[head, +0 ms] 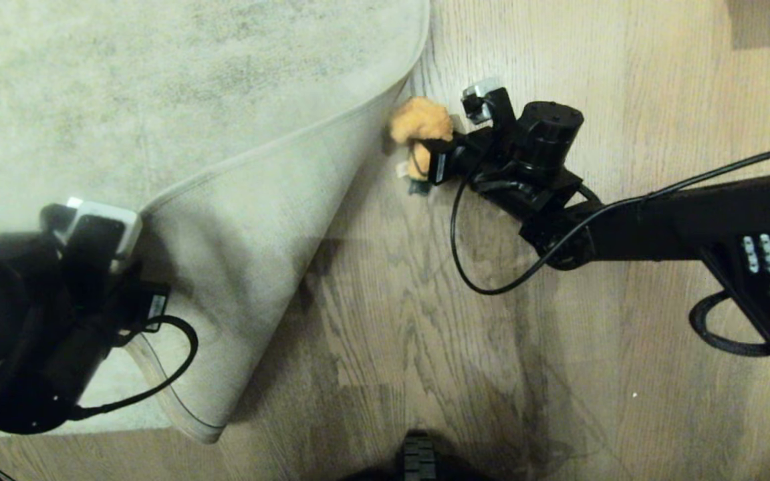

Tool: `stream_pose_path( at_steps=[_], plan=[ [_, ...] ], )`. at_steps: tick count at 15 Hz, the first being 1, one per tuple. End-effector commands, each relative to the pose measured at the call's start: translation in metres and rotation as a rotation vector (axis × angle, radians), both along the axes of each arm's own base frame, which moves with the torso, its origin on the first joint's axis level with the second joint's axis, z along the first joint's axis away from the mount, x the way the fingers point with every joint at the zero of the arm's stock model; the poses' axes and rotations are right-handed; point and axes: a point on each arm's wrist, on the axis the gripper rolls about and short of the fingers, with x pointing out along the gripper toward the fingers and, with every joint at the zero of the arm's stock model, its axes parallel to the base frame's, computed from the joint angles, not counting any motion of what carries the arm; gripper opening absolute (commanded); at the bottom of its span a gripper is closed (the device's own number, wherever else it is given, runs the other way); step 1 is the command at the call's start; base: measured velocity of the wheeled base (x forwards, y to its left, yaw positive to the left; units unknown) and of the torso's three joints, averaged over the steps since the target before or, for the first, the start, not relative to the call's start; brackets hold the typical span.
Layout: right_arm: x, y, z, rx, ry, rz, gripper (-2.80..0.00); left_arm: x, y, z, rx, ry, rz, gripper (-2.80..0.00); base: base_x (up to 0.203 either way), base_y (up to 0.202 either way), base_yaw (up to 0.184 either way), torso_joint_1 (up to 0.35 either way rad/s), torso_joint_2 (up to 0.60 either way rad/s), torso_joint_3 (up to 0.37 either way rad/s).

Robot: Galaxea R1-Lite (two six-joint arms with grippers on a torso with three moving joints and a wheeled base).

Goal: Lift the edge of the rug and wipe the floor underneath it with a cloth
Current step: Wipe the floor under the carpet with a rag

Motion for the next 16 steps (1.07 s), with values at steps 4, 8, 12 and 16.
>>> stream_pose_path(
  at_steps=[4,8,12,16],
  plan=[
    [-0.047,0.024,-0.030,-0.069,0.125,0.099,-2.80,0.001,0.000,0.002,-0.001,-0.010,0.004,-2.80,0.000,0.000,0.000,0.000,0.00,0.000],
    [-0.112,0.065,-0.074,-0.144,0.223,0.257,-2.80,0.001,0.000,0.002,-0.001,-0.010,0.003,-2.80,0.000,0.000,0.000,0.000,0.00,0.000],
    [-0.157,0.096,-0.113,-0.192,0.266,0.362,-2.80,0.002,0.000,0.001,0.000,-0.007,0.002,-2.80,0.000,0.000,0.000,0.000,0.00,0.000],
    [-0.159,0.105,-0.140,-0.192,0.267,0.379,-2.80,0.002,0.000,0.001,0.001,-0.007,0.004,-2.80,0.000,0.000,0.000,0.000,0.00,0.000]
  ],
)
